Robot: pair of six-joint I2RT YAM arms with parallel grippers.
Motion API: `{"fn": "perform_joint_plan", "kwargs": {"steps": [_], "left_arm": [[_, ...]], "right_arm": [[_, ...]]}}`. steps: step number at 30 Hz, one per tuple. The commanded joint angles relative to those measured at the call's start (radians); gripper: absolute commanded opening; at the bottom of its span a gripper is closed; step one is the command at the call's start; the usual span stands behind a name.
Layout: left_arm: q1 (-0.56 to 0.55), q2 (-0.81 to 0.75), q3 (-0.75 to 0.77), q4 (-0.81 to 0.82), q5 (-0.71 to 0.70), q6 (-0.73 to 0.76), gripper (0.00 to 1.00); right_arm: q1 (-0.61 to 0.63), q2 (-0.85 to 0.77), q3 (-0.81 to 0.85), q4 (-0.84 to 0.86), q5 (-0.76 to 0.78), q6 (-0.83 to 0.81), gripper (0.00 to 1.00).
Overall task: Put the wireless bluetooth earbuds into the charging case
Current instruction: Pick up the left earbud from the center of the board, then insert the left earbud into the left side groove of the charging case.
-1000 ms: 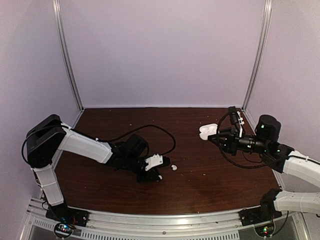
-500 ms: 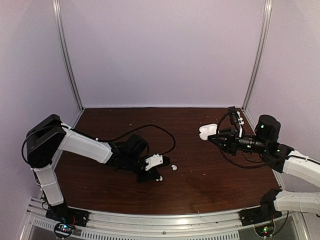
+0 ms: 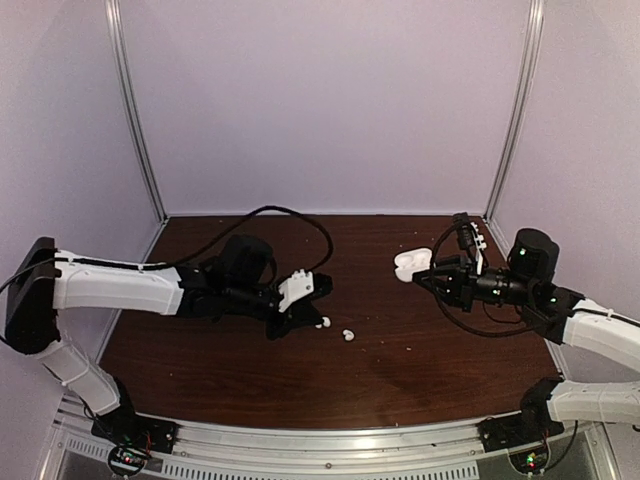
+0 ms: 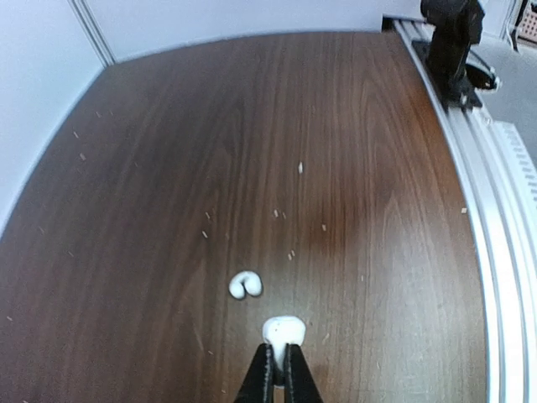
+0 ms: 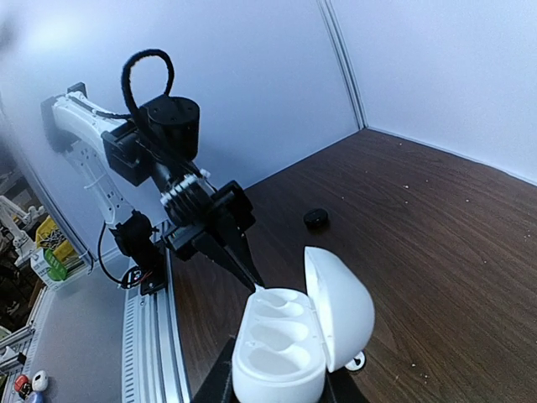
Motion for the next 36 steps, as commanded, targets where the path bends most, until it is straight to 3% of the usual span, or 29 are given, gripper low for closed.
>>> {"fn": "perform_joint_plan", "kwargs": {"steps": [1, 7, 15, 26, 36], "left_arm": [[-0.021, -0.141, 0.054, 0.068, -0.007, 0.02, 0.01], [-0.093, -0.201, 0.131, 0.123, -0.05, 0.011, 0.03], [-0.175, -0.15, 0.23, 0.157, -0.041, 0.001, 0.03], [-0.208, -0.155, 0.221, 0.156, -0.001, 0.029, 0.04], [-0.22, -0.153, 0.207, 0.112, -0.002, 0.037, 0.04]], "right_arm": [[0.0, 0.015, -0.006, 0.117, -0.085, 0.023, 0.0], [0.041, 0.02, -0.001, 0.158, -0.114, -0.014, 0.0], [0.162, 0.008, 0.028, 0.107, -0.067, -0.165, 0.0], [0.311, 0.062, 0.115, 0.003, 0.045, -0.396, 0.0], [0.343, 0.079, 0.16, -0.038, 0.133, -0.444, 0.0]]}}
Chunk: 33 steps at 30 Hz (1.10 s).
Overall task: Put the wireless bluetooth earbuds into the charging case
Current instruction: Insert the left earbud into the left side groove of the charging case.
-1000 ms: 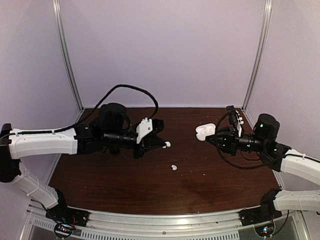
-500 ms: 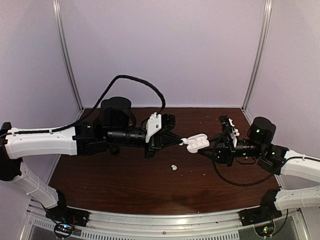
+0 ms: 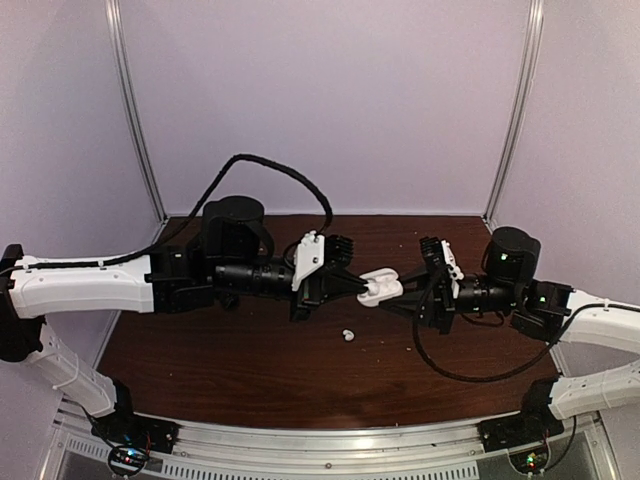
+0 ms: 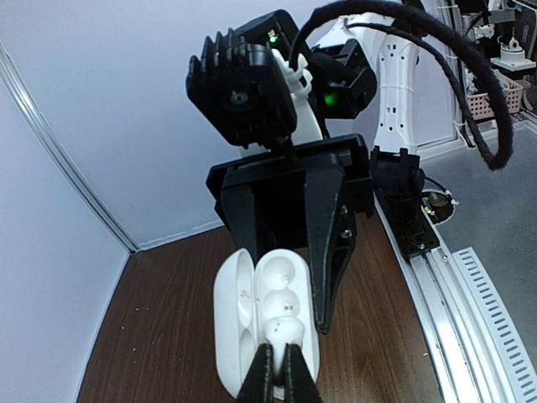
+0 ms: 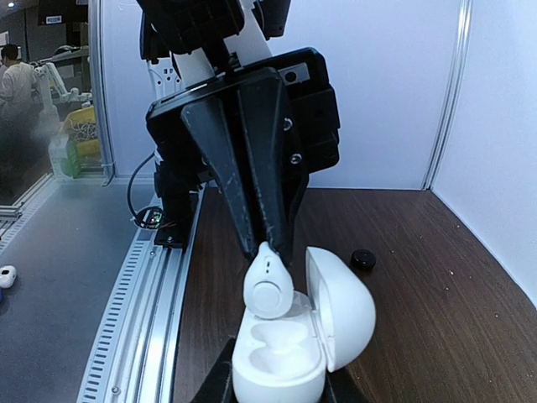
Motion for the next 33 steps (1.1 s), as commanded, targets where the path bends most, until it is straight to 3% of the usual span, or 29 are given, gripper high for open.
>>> {"fn": "perform_joint_plan", "kwargs": {"steps": [1, 12, 33], "left_arm": [[-0.008, 0.008, -0.002, 0.001, 0.006, 0.017, 0.04], [-0.008, 0.014, -0.001, -0.054, -0.057, 0.019, 0.04], [-0.008, 0.068, 0.034, -0.074, 0.006, -0.007, 0.07]], "right_arm": [[0.011, -0.003, 0.043, -0.012, 0.052, -0.04, 0.0], [0.018, -0.027, 0.046, -0.018, 0.049, -0.049, 0.0], [0.02, -0.023, 0.059, -0.018, 0.078, -0.053, 0.0]]}}
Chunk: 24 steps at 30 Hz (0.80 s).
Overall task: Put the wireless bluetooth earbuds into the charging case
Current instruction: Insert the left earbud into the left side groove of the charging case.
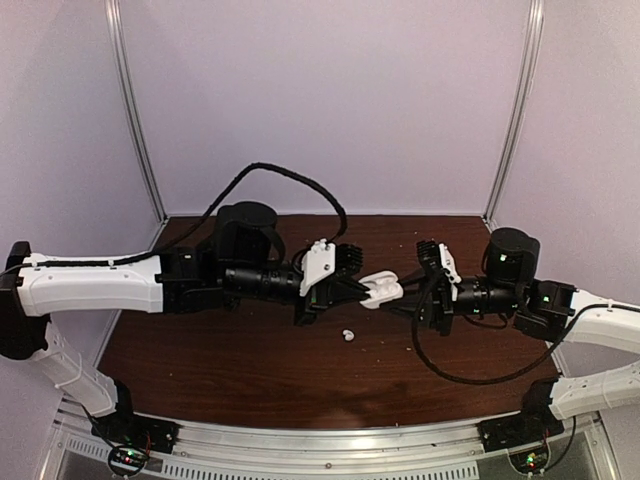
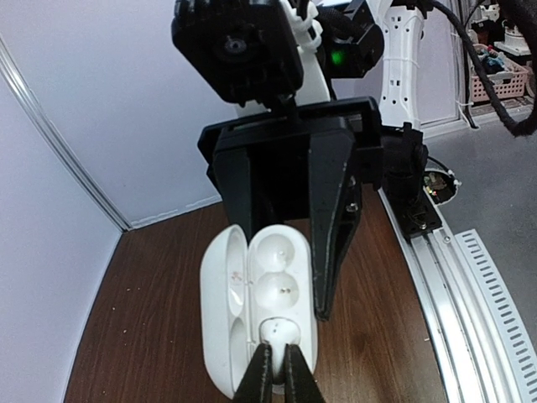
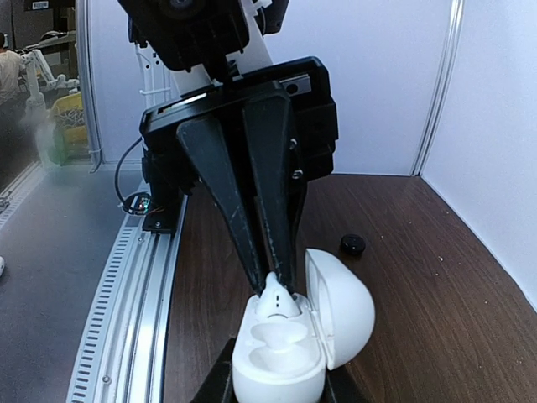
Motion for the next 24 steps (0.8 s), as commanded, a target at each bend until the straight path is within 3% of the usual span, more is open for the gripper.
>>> {"fn": "perform_joint_plan", "kwargs": {"steps": [1, 13, 24], "left_arm": [[-0.005, 0.032, 0.021, -0.031, 0.035, -0.018, 0.07], [-0.005, -0.029, -0.006, -0.054, -0.011, -0.026, 0.22], [-0.005, -0.07, -0.031, -0.008, -0.037, -0.02, 0.2]], "right_arm": [[0.005, -0.007, 0.046, 0.059, 0.025, -0.01, 0.0], [0.007, -0.015, 0.032, 0.052, 0.028, -0.004, 0.0], [0.012, 0.001, 0.032, 0.044, 0.028, 0.002, 0.0]]}}
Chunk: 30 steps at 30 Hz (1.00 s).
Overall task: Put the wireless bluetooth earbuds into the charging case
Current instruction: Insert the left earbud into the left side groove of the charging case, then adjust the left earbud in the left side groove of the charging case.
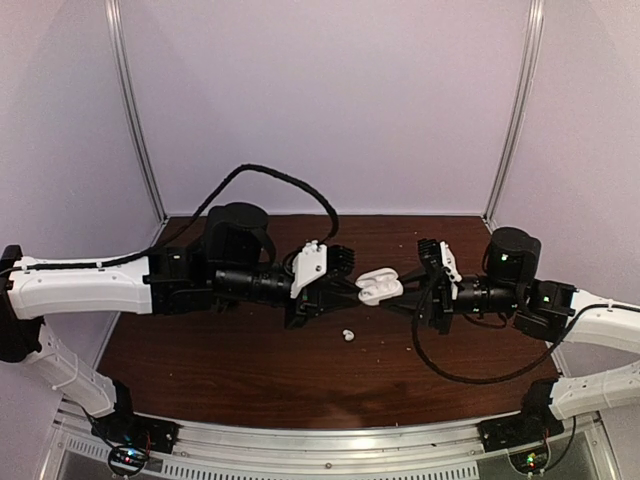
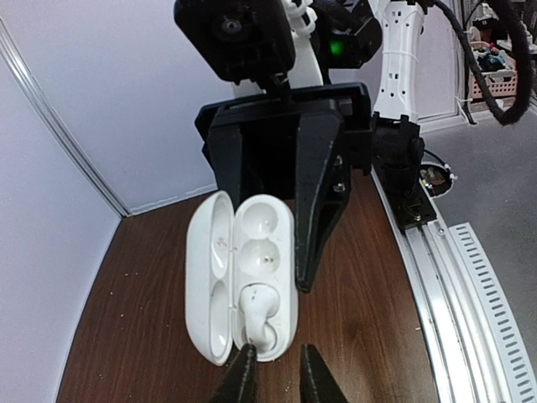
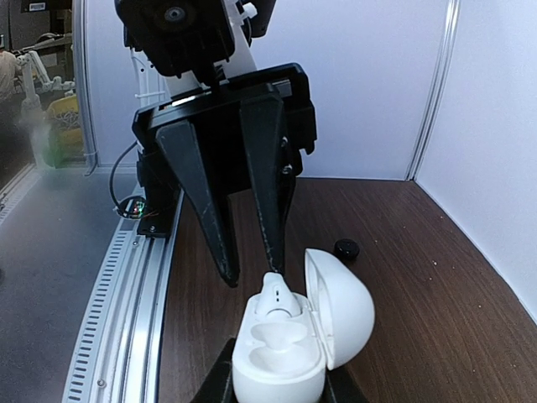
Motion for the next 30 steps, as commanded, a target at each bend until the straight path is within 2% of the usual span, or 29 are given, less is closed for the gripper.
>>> {"fn": "perform_joint_plan", "kwargs": {"steps": [1, 11, 16, 22, 30], "left_arm": [[-0.004, -0.021, -0.006, 0.047, -0.012, -0.002, 0.2], [-0.004, 0.003, 0.016, 0.075, -0.009, -0.004, 0.15], [-0.004, 0.018, 0.024, 0.07, -0.007, 0.004, 0.08], [-0.004, 0.03, 0.026, 0.065, -0.007, 0.011, 0.03], [-0.003, 0.05, 0.033, 0.06, -0.021, 0.018, 0.02]], "right_arm": [[0.008, 0.003, 0.032, 0.033, 0.012, 0.005, 0.0], [0.017, 0.019, 0.036, 0.032, 0.008, 0.007, 0.0], [0.019, 0.018, 0.037, 0.032, 0.007, 0.006, 0.0], [0.019, 0.016, 0.038, 0.032, 0.002, 0.007, 0.0], [0.02, 0.011, 0.038, 0.032, -0.018, 0.011, 0.0]]}}
